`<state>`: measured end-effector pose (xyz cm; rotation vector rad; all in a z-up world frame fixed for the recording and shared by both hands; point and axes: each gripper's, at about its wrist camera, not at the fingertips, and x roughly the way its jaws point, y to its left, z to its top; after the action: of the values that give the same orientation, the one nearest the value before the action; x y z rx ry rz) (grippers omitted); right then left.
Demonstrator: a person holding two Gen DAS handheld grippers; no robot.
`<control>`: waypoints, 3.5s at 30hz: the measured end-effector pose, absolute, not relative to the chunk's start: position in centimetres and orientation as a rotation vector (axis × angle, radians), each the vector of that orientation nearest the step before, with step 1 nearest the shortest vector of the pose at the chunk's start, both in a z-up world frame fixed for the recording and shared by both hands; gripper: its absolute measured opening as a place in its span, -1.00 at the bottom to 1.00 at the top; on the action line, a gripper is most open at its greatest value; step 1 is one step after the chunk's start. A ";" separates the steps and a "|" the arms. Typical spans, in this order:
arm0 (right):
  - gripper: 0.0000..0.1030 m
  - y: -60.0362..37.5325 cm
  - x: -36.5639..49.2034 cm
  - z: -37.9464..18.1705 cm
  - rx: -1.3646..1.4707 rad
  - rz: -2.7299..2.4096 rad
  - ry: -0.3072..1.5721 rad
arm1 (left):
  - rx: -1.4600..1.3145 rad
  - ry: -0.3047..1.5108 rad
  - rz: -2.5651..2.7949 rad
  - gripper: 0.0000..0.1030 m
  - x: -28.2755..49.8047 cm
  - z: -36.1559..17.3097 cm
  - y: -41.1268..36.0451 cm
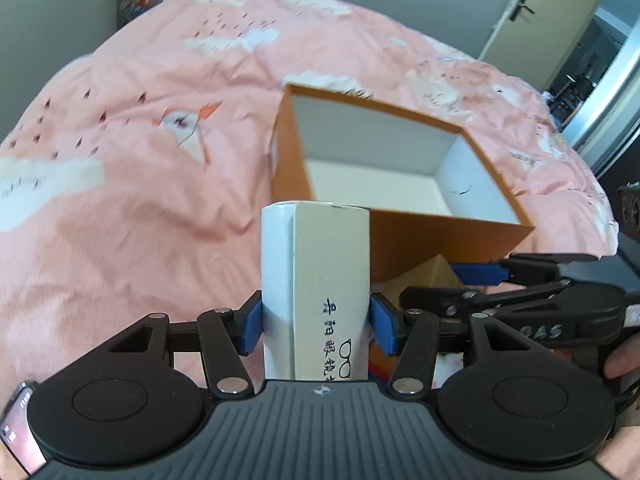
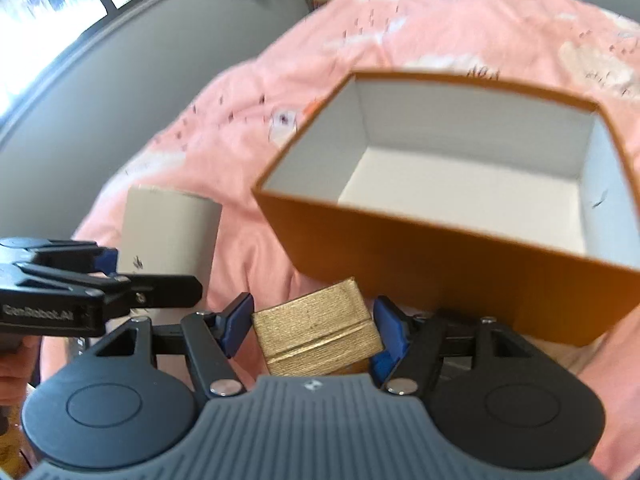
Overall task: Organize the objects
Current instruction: 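Carry both items over the orange box with both grippers, then lower the glasses case into the box and open the left gripper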
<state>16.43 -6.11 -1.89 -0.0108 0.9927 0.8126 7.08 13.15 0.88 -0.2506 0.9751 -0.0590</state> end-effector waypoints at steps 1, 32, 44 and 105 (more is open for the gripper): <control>0.30 -6.5 15.8 -1.0 0.000 0.814 0.974 | -0.238 0.966 -0.066 0.21 7.2 1.3 12.8; 0.30 -12.7 24.7 4.6 0.089 0.582 0.687 | 0.081 0.764 -0.277 -0.37 21.7 6.2 4.3; 0.30 -11.7 29.1 -2.5 0.062 0.589 0.892 | 0.052 1.105 -0.463 -0.38 27.7 -2.6 6.3; 0.30 -9.7 31.4 -5.8 0.079 0.608 1.124 | 0.484 1.429 -0.315 0.16 30.1 -9.8 3.2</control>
<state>31.36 -9.66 -5.85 0.0787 1.1240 0.6077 30.11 3.21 -9.82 0.4841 1.4295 -0.3151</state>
